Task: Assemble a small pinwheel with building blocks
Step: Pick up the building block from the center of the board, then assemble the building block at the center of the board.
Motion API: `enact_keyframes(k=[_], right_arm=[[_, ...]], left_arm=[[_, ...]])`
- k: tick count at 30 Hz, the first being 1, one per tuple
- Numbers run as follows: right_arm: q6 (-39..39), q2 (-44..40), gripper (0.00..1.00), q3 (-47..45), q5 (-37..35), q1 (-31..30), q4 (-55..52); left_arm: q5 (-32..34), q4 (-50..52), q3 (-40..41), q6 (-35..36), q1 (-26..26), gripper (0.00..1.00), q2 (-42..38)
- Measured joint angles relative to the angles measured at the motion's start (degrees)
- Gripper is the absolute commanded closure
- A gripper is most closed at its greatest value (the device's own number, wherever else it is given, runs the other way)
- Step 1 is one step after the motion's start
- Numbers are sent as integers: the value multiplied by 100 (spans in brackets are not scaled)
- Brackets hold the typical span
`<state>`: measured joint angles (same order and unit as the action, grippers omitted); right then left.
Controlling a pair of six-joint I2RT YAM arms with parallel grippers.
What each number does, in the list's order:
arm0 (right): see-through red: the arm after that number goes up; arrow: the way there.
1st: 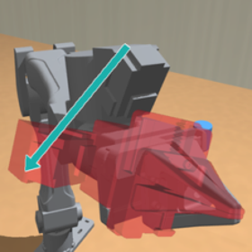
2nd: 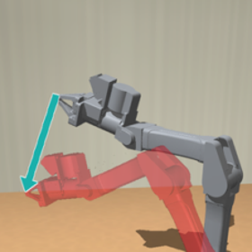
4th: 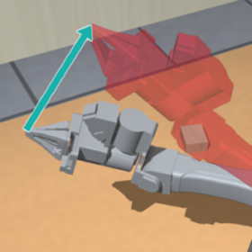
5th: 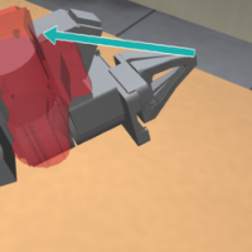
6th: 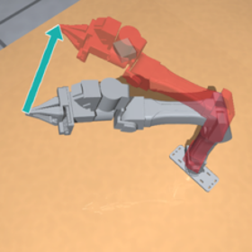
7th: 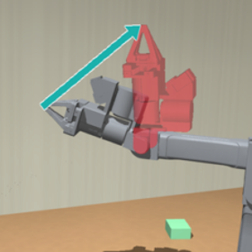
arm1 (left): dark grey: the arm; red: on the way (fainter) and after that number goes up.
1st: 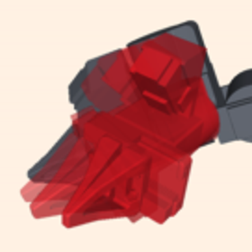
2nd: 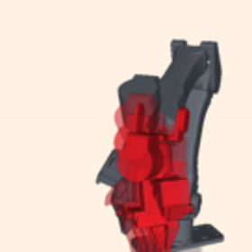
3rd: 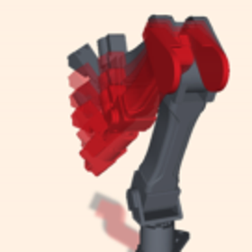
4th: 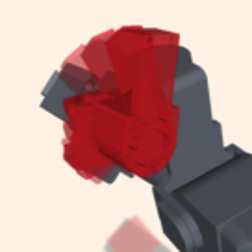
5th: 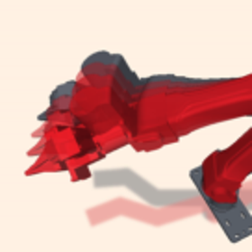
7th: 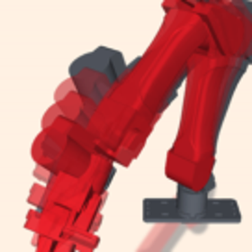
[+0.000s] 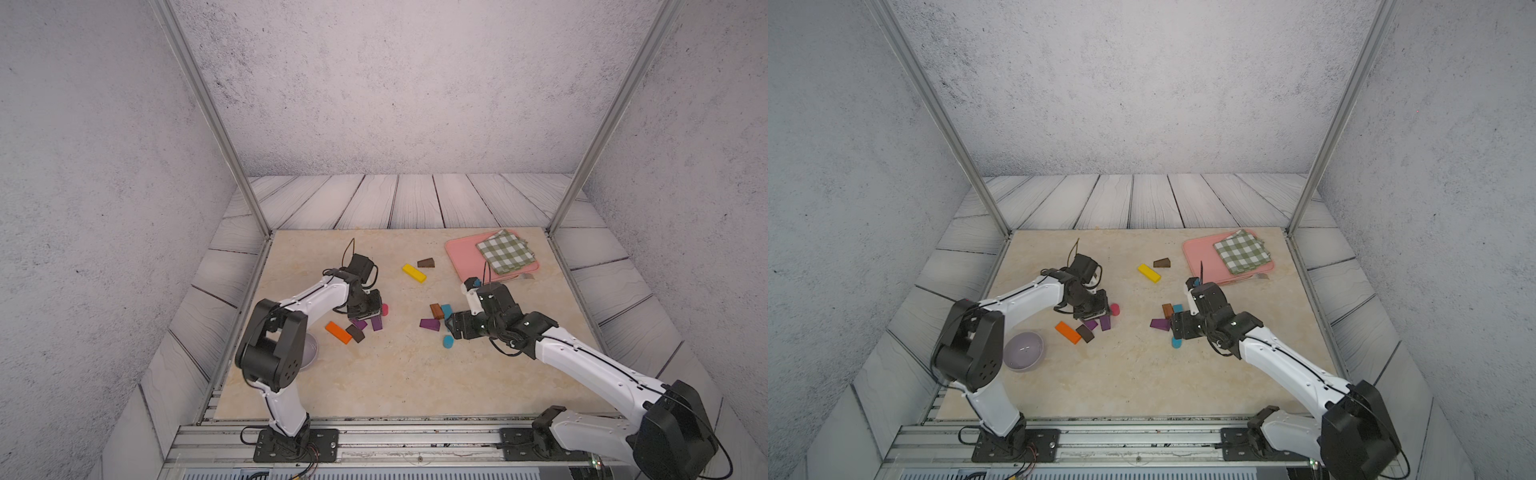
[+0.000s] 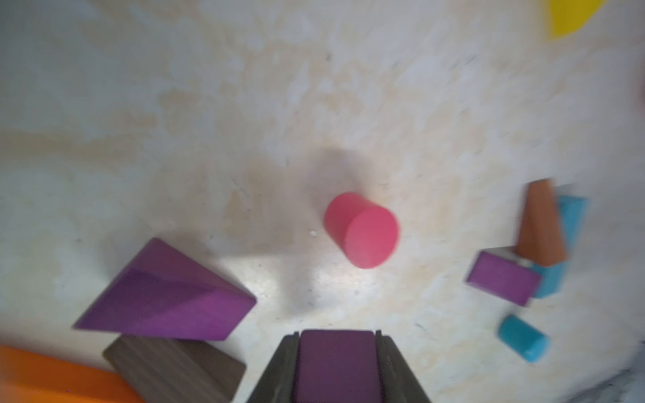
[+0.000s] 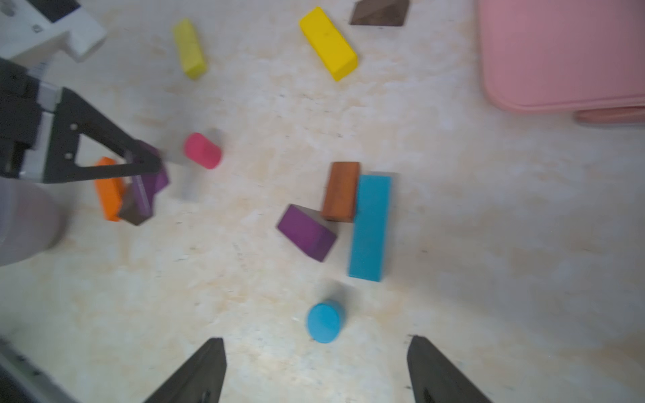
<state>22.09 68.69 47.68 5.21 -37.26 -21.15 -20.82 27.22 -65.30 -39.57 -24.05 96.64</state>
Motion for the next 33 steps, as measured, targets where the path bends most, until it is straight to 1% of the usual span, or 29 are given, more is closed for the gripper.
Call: enact_keyframes(k=[2, 4, 5, 8, 11, 17, 22, 26, 33], right_arm=[[-31, 199, 28, 361, 46, -426, 63], [-98, 468, 32, 706, 74, -774, 173], [-127, 581, 36, 828, 81, -892, 227], [-151, 780, 44, 957, 92, -984, 391], [-173, 979, 46, 1062, 85, -981, 455], [-212, 1467, 52, 1318, 15, -979, 603], [-96, 1709, 55, 1502, 17, -914, 748], [33, 1843, 58, 1687, 46, -737, 857], [92, 1941, 70, 1773, 157, -579, 916]], left_arm=[[-391, -798, 317, -527, 15, 85, -448], [-717, -1526, 485, -966, -11, 85, -643], [-870, -1882, 551, -1176, -20, 85, -675], [-1200, -2673, 726, -1661, -48, 85, -682], [-1390, -3080, 831, -1974, -55, 85, -682], [-1628, -3560, 927, -2323, -107, 84, -684], [-1757, -3567, 931, -2345, -197, 84, -684], [-1856, -3563, 931, -2341, -223, 83, -686], [-1980, -3499, 931, -2253, -234, 81, -726]])
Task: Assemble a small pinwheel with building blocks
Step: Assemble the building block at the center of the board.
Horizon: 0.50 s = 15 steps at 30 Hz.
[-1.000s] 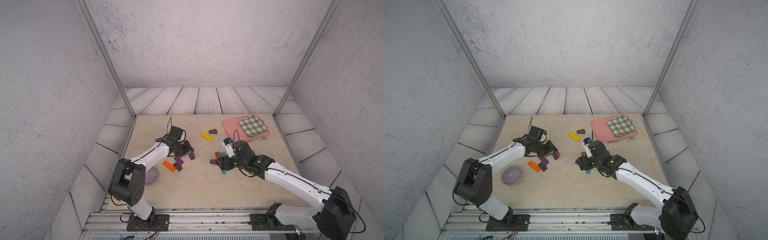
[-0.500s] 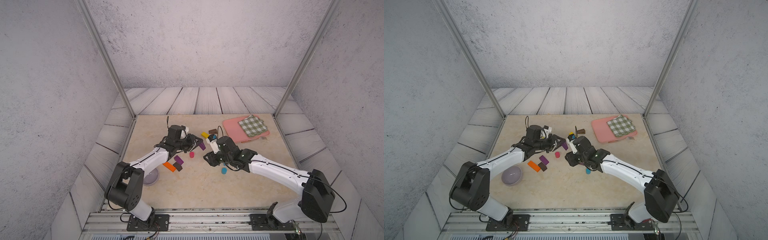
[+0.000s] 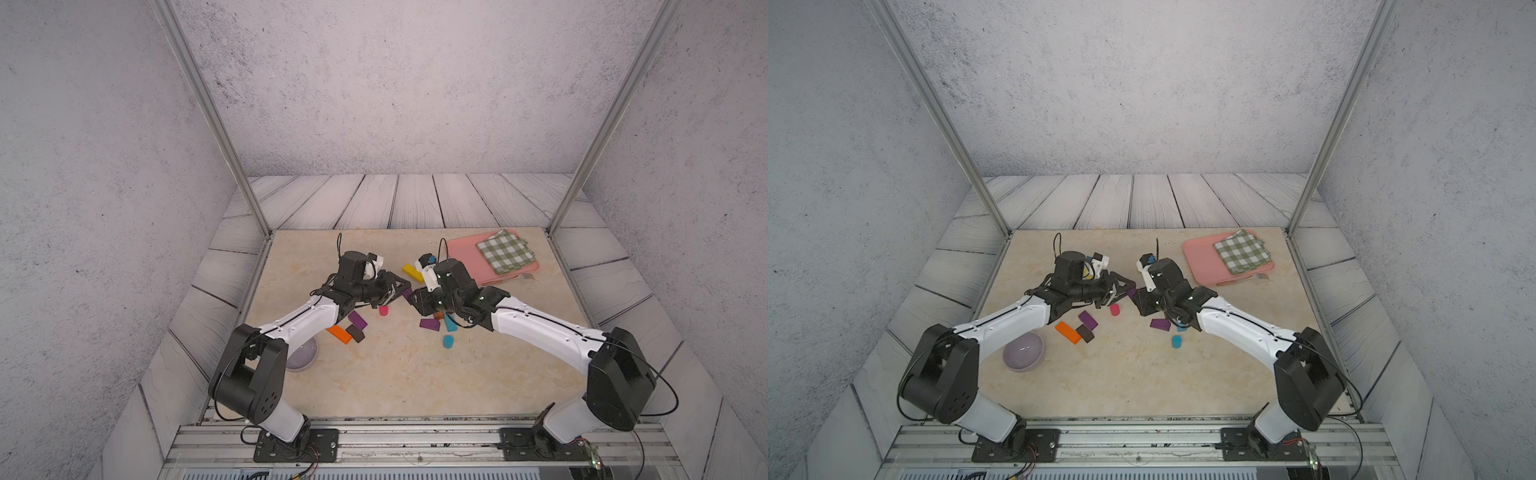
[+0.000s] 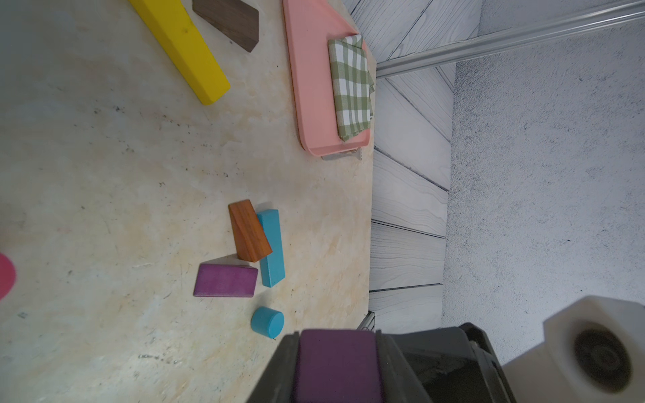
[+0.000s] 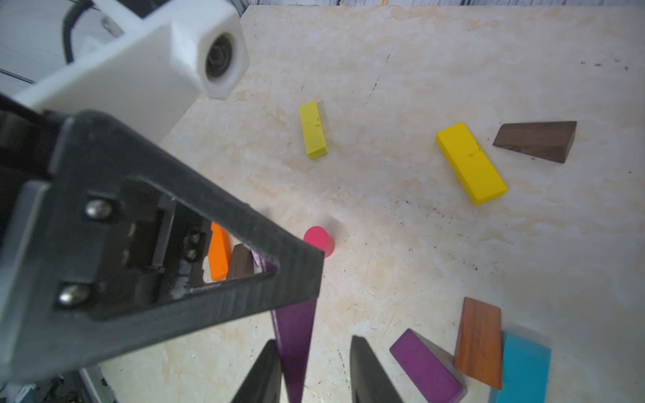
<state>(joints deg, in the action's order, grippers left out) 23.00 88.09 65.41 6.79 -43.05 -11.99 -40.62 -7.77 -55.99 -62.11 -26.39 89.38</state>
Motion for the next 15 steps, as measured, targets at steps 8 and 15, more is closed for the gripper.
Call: enact_keyframes(k=[8, 15], right_arm=[[144, 190, 96, 96, 245, -7, 111], [173, 221, 100, 37, 168, -7, 282]], left_arm=[[-98, 157, -44, 96, 9, 55, 0], [-363, 492, 11, 195, 437, 4, -170]])
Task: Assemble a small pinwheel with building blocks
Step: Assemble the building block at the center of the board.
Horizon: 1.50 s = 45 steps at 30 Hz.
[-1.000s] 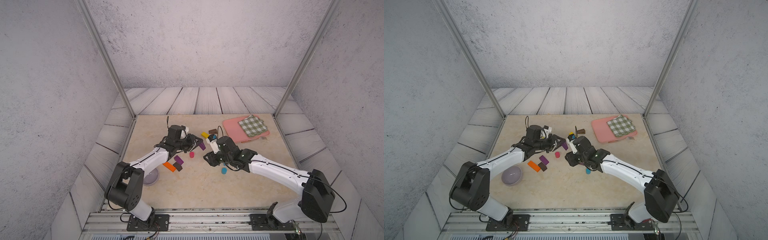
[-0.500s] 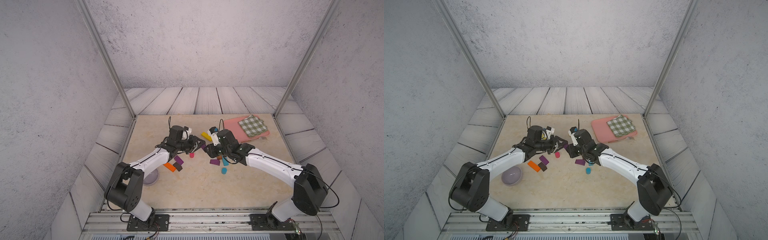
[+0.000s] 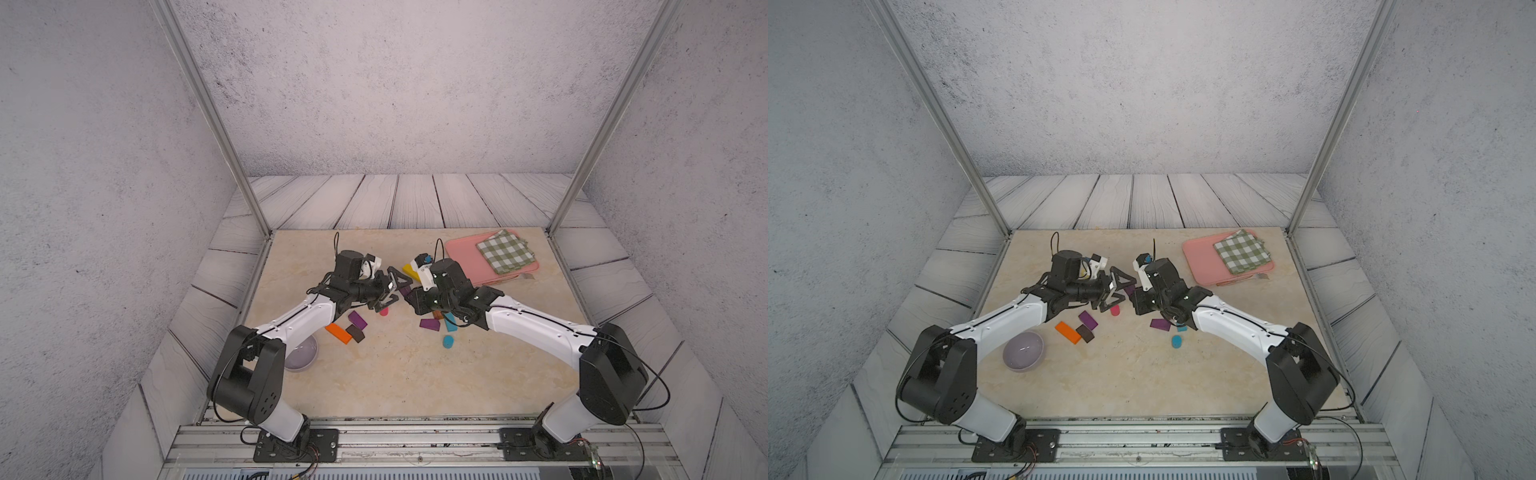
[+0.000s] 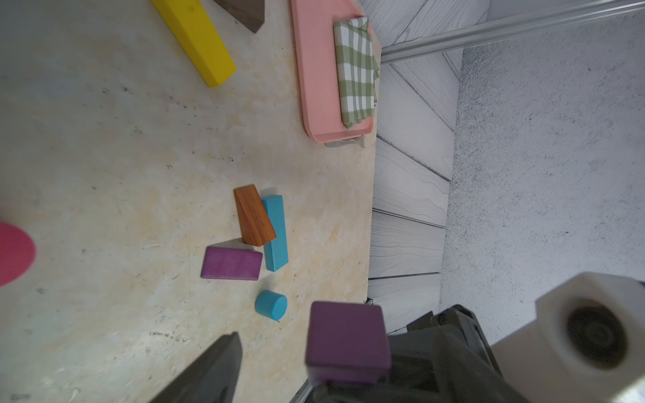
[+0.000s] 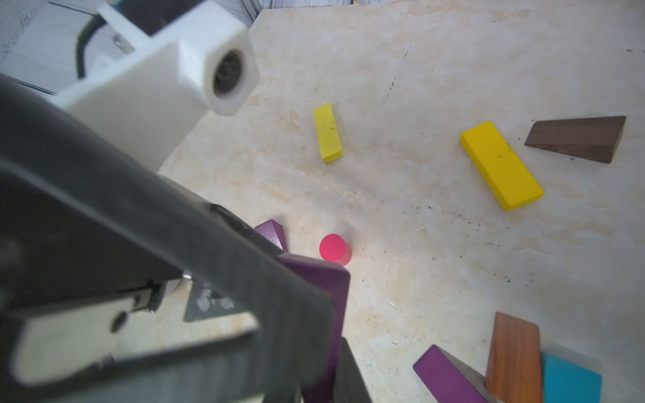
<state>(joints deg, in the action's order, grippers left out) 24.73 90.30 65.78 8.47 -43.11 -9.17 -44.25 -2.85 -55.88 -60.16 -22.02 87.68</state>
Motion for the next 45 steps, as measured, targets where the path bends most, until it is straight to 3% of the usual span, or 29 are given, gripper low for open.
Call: enact_keyframes(k=[7, 11, 17, 30, 45], right_arm=[[-142, 533, 100, 341, -667, -42, -448], [-321, 1403, 99, 1362, -1187, -214, -944], [-791, 2448, 99, 2693, -1429, -623, -1139], [-1051, 3901, 99, 4120, -1832, -680, -1255], [-1091, 4717, 95, 4673, -1797, -680, -1484]], left_arm=[[339, 1281, 240, 636, 1698, 4, -920], [669, 2072, 284, 1143, 2177, 4, -1040], [741, 2586, 734, 1497, 2747, 4, -1043], [627, 2684, 804, 1731, 2839, 4, -1049], [474, 2660, 804, 1799, 2839, 4, -984]])
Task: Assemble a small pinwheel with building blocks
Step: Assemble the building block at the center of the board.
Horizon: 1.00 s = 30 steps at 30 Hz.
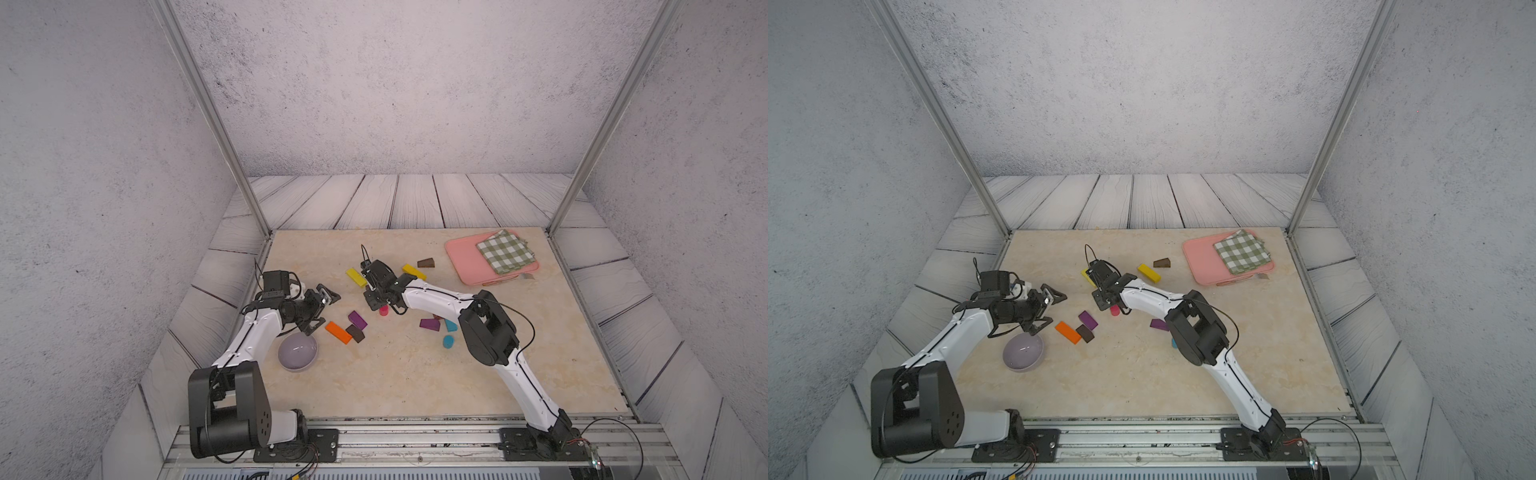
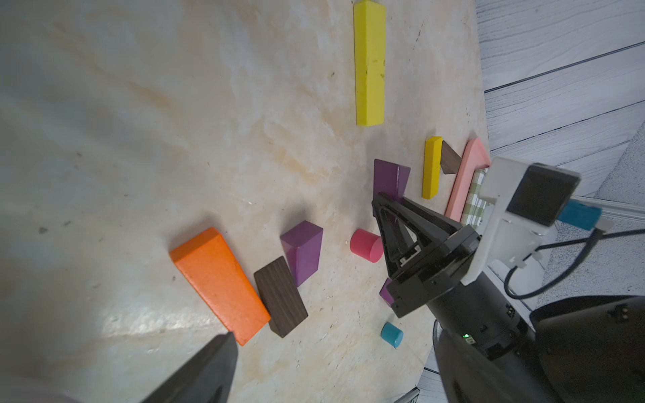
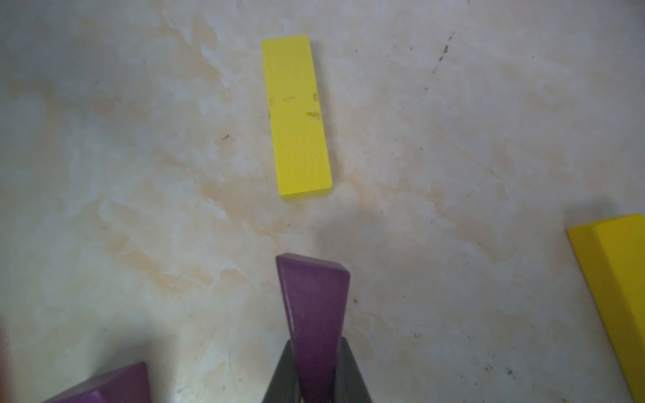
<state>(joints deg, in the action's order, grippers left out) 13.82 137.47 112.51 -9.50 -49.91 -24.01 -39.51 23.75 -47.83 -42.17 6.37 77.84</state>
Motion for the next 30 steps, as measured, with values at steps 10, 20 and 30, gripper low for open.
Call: enact_keyframes(k=[10, 20, 30], right_arm=[[68, 166, 90, 61, 79, -2, -76], [120, 166, 81, 125, 98, -2, -212], [221, 166, 53, 153, 92, -2, -367]], left_arm=[[-83, -22, 2, 20, 0, 4, 42], [-101, -48, 24, 20, 0, 4, 118], [-173, -125, 37, 22, 0, 4, 210]])
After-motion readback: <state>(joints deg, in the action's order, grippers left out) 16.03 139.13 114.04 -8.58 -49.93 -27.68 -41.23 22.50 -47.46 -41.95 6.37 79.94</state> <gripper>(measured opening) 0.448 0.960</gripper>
